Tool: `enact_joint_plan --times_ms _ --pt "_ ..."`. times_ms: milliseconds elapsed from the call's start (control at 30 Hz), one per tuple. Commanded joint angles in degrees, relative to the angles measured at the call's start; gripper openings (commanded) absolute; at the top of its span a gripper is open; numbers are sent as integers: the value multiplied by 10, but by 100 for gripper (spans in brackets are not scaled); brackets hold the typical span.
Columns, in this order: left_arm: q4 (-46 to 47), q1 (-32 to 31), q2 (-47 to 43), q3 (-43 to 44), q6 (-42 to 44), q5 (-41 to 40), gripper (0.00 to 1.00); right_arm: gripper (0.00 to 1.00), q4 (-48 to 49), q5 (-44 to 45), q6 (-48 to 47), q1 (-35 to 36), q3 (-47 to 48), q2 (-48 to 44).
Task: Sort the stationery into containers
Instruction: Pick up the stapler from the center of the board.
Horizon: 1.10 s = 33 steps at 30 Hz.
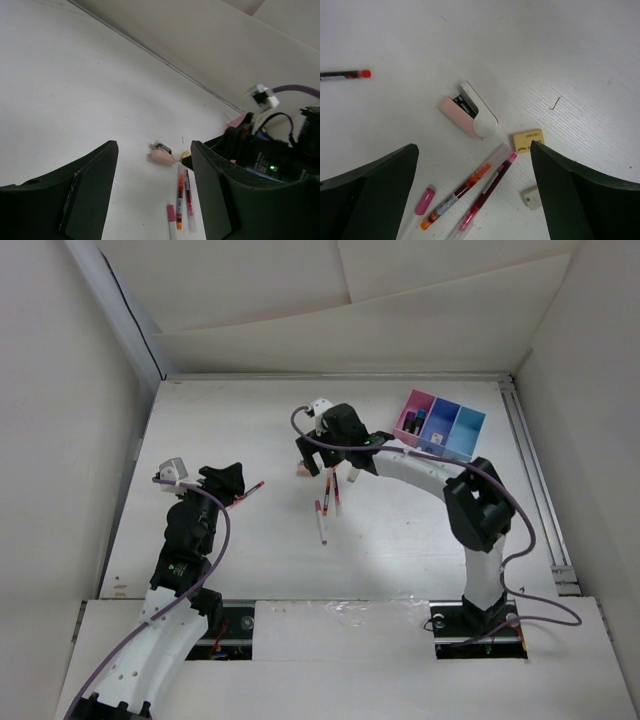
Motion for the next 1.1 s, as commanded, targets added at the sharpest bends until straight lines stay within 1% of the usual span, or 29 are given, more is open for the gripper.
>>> enact_joint_plan --times_ms 0,67,167,300,400,500,533,567,600,633,667,833,867,967,1000,1067 --pt "29 -1 0 10 -1 -1 57 100 -72 15 -81 11 72 41" --pt "29 -1 0 10 -1 -1 57 100 -104 49 -109 18 112 77" --pt "29 -1 0 10 -1 -1 57 100 -129 63 -127 18 151 113" --pt "29 -1 0 10 -1 -1 57 100 -168 48 -147 18 200 148" --pt "29 -1 0 10 -1 -1 57 97 -214 33 -161 18 251 182" --pt "29 -1 0 10 -1 -6 57 97 -214 28 -168 18 265 195" --pt "29 -1 0 10 -1 -6 57 95 -214 28 -168 18 265 202" --pt "29 -1 0 10 -1 -6 57 95 -221 11 -168 18 271 202" --pt "29 -1 0 10 -1 -6 57 93 -221 3 -173 18 280 210" --pt "29 -1 0 10 -1 -6 57 87 -226 -5 -173 18 285 221" --pt "29 -1 0 10 -1 -6 57 84 -235 -11 -173 18 291 227" --pt "29 -1 -5 10 -1 -6 57 84 -235 -25 -173 18 296 247" --pt "29 -1 -5 10 -1 -6 57 82 -235 -25 -173 18 296 247" --pt "29 -1 -5 10 -1 -6 57 67 -224 -36 -173 18 286 247" --pt "29 -1 -5 10 -1 -6 57 55 -216 -36 -173 18 286 247" --pt "29 -1 -5 10 -1 -6 57 46 -204 -41 -167 18 273 247"
